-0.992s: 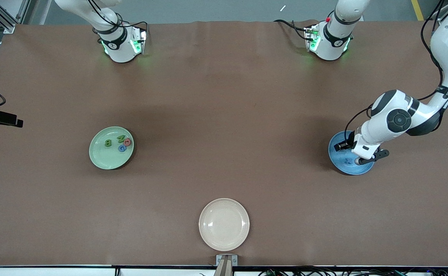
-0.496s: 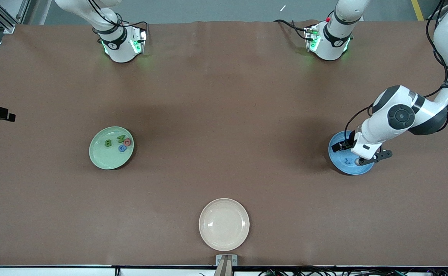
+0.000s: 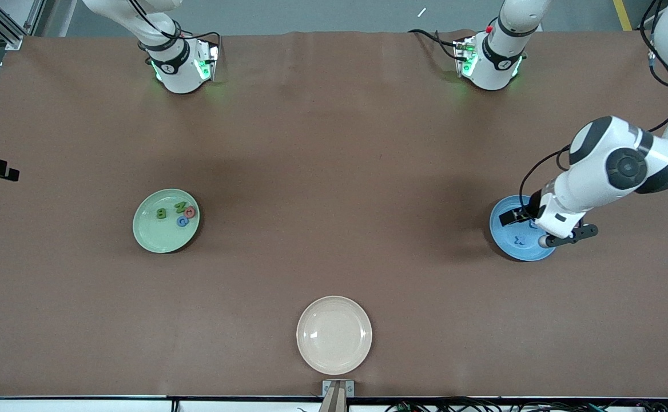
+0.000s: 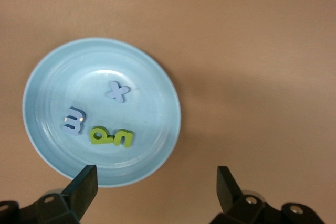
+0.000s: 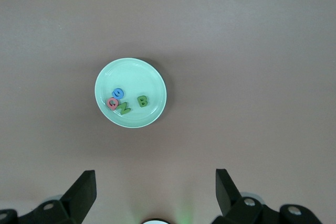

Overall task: Sort upper and lower case letters into plates
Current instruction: 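Open the left gripper to drop the n into the blue plate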

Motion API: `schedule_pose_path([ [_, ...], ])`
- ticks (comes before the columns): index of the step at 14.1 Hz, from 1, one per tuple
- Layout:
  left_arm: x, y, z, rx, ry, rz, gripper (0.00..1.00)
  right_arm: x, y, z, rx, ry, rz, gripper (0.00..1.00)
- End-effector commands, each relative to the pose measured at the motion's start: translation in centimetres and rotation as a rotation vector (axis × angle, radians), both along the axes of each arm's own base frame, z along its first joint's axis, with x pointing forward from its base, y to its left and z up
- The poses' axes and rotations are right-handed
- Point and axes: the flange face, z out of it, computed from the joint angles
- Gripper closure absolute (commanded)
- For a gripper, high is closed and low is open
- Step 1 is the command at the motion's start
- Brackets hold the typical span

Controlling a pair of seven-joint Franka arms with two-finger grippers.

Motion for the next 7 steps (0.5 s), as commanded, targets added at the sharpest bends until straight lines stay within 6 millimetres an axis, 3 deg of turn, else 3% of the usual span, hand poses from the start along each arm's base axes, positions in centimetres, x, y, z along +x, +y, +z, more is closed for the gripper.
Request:
schedule_pose_path([
  [1, 0.1, 1.1, 5.3, 0.050, -0.046, -0.085, 0.00, -1.2, 0.2, 0.4, 0.025, -0.012, 0.006, 0.00],
  [4, 0.0, 0.6, 9.7, 0.060, -0.108, -0.199, 0.00, -1.2, 0.8, 0.6, 0.011, -0.011, 0.021, 0.00],
  [7, -0.1, 3.0, 13.3, 0.044, -0.163, -0.271, 0.00, -1.3, 1.1, 0.7, 0.011, -0.013, 0.027, 0.00],
])
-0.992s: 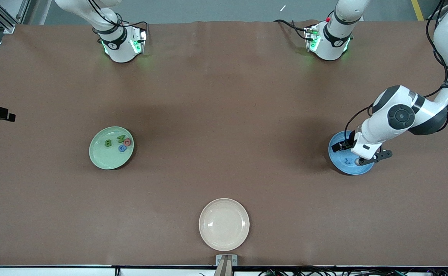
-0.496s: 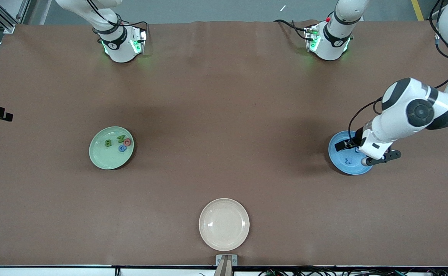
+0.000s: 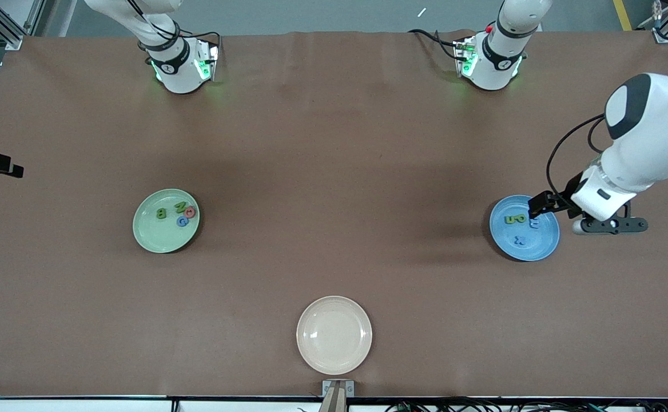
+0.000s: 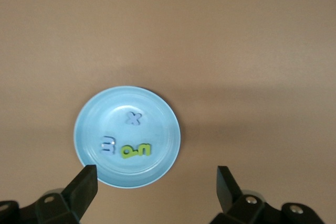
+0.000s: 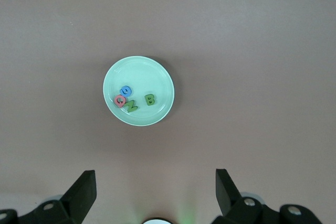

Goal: Sort upper and lower case letters into plates

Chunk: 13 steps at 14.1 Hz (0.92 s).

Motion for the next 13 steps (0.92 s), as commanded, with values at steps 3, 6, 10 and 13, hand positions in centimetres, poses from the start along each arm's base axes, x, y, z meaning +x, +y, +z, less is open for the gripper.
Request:
schedule_pose_path([
  [3, -0.4, 3.4, 5.6, 0.062, -0.085, -0.011, 0.00, -1.3, 0.1, 1.0, -0.010, -0.014, -0.001, 0.00],
  [6, 0.1, 4.6, 9.6, 0.071, -0.162, 0.026, 0.00, -2.0, 1.4, 1.4, 0.000, -0.017, 0.023, 0.00],
  [10, -0.9, 6.7, 14.4, 0.016, -0.085, 0.085, 0.00, -4.5, 3.5, 2.0, 0.014, -0.049, 0.059, 0.00],
  [13, -1.4, 6.7, 14.1, 0.036, -0.061, 0.105, 0.00, -6.3, 4.1, 2.3, -0.005, -0.047, 0.073, 0.00],
])
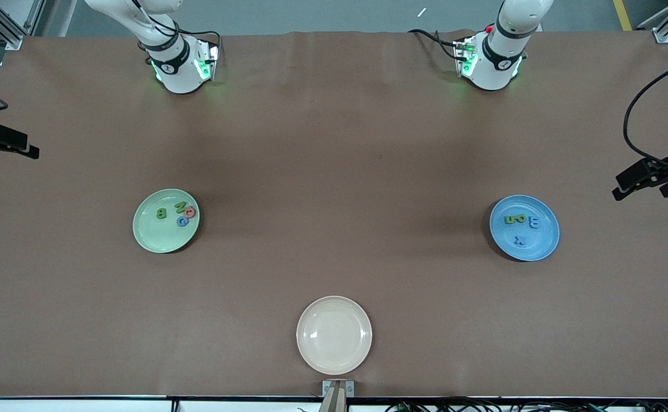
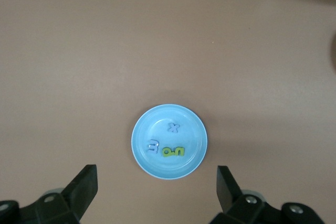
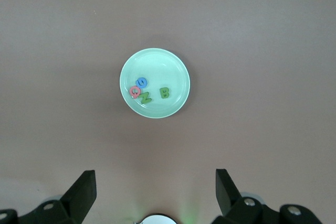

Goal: Sort upper and lower case letters into plates

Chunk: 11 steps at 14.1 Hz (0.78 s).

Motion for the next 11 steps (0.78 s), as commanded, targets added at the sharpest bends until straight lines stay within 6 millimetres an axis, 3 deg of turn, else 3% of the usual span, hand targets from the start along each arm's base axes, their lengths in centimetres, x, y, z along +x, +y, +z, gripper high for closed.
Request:
schedule_pose_path([
  [1, -1.1, -0.7, 0.4, 0.028, 0.017, 0.008, 0.00, -3.1, 0.2, 0.4, -0.014, -0.019, -0.004, 0.00],
  [6, -1.4, -0.9, 1.5, 0.031, 0.020, 0.006, 0.00, -4.7, 0.8, 0.5, -0.009, -0.019, 0.007, 0.00],
  [11, -0.1, 0.0, 7.4, -0.002, -0.123, 0.003, 0.00, -6.1, 0.4, 1.7, -0.048, -0.037, 0.016, 0.00],
])
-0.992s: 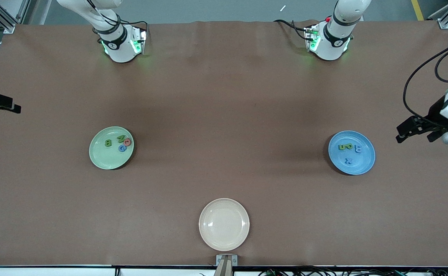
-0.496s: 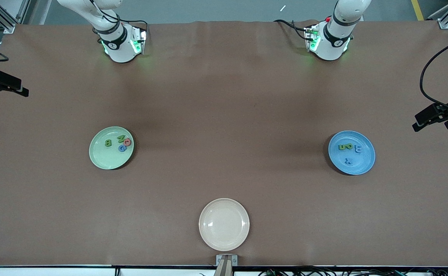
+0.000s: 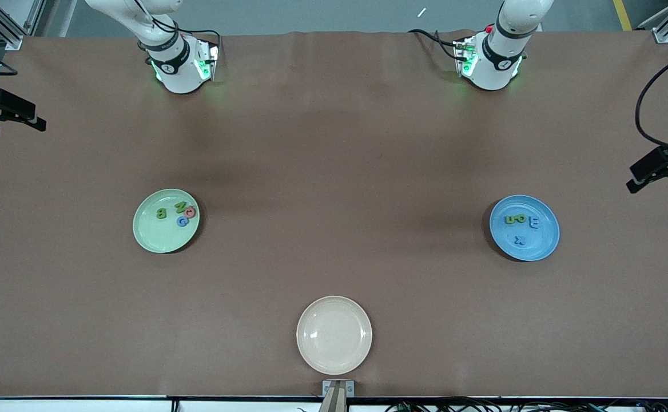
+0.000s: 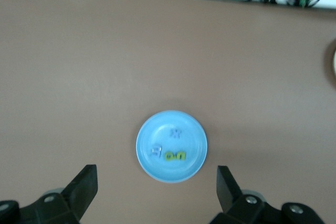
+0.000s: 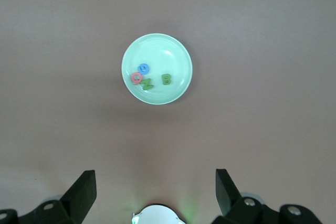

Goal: Sort upper and lower case letters into plates

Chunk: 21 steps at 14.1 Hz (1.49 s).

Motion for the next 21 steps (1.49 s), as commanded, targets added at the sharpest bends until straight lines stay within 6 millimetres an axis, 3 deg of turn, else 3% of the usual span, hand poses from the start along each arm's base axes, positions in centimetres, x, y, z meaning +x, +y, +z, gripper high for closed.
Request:
schedule_pose_path([
  [1, 0.3, 0.8, 2.6, -0.023, -0.043, -0.005, 0.00, -1.5, -0.1, 0.2, -0.028, -0.015, 0.004, 0.00],
  [4, 0.3, 0.7, 3.4, -0.011, -0.056, -0.011, 0.00, -1.3, -0.1, 0.3, -0.037, -0.025, 0.009, 0.00],
  [9, 1.0, 3.0, 1.7, -0.075, 0.013, -0.010, 0.00, -0.9, 1.1, 0.7, -0.106, -0.043, 0.048, 0.00],
  [12, 0.9, 3.0, 1.8, -0.044, 0.012, -0.017, 0.00, -0.7, 1.4, 0.9, -0.114, -0.067, 0.051, 0.00],
  [14, 1.0, 1.7, 2.0, -0.008, 0.011, -0.041, 0.00, -0.6, 1.0, 0.8, -0.101, -0.071, 0.039, 0.00],
  [21, 1.0, 1.9, 1.9, -0.015, 0.013, -0.036, 0.00, -0.7, 1.8, 0.6, -0.017, -0.065, 0.027, 0.00],
])
